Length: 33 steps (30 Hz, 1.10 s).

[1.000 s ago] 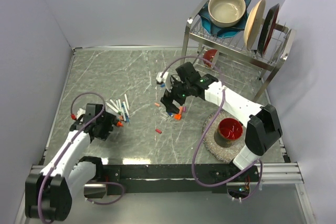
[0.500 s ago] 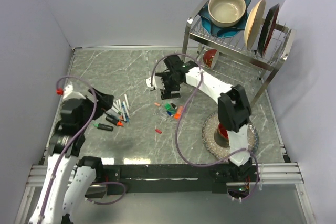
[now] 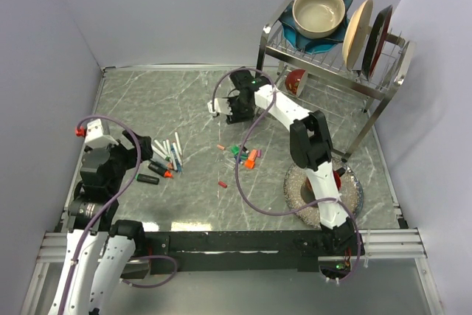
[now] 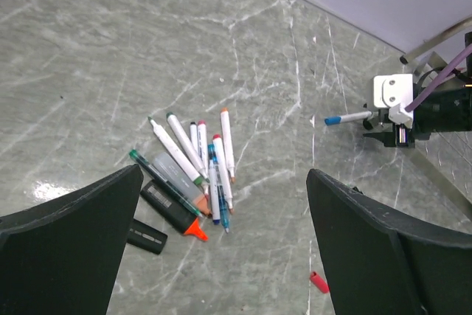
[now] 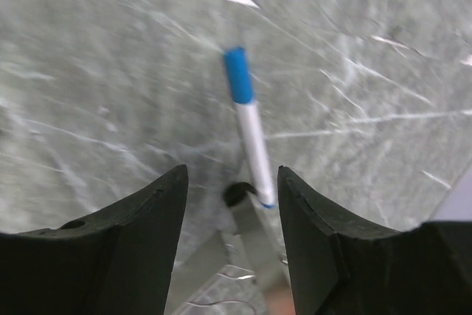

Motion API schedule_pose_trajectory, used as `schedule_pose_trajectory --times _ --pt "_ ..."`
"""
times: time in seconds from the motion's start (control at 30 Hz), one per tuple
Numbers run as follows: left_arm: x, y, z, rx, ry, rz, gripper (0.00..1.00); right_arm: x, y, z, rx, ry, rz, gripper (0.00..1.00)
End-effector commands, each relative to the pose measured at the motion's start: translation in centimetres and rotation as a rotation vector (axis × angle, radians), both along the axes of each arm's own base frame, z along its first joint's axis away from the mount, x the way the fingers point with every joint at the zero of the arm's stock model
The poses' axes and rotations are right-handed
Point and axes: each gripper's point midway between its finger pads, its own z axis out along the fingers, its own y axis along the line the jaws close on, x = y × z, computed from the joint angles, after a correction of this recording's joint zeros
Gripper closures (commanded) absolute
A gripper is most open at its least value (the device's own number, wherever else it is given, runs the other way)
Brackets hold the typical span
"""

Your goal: Open the pen caps

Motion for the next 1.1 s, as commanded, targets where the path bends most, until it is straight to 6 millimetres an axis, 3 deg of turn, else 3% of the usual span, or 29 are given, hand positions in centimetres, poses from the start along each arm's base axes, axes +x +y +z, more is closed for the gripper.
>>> schedule_pose_trajectory --times 0.0,0.27,0.53,0.87,1.07 --pt "0.0 0.6 1.6 0.030 -0.062 0.023 0.00 1.8 0.1 0.4 0.010 -0.038 0.012 0.42" --pt "0.1 0.7 1.4 0.030 -0.058 0.029 0.01 2.1 0.0 -2.0 -0.023 -0.015 0.035 0.49" --pt "0.1 0.9 1.3 0.032 -0.056 0.037 0.01 2.5 0.3 -2.9 -0.038 -0.005 0.055 0.58" --pt "0.0 1.0 1.4 0.032 -0.059 0.044 0.01 0.0 0.9 -4.3 -0.082 0.078 0.141 0.74" --pt "0.0 1.1 1.4 0.033 -0.061 0.049 0.01 -1.5 2.5 -4.3 -0.079 0.094 0.176 0.78"
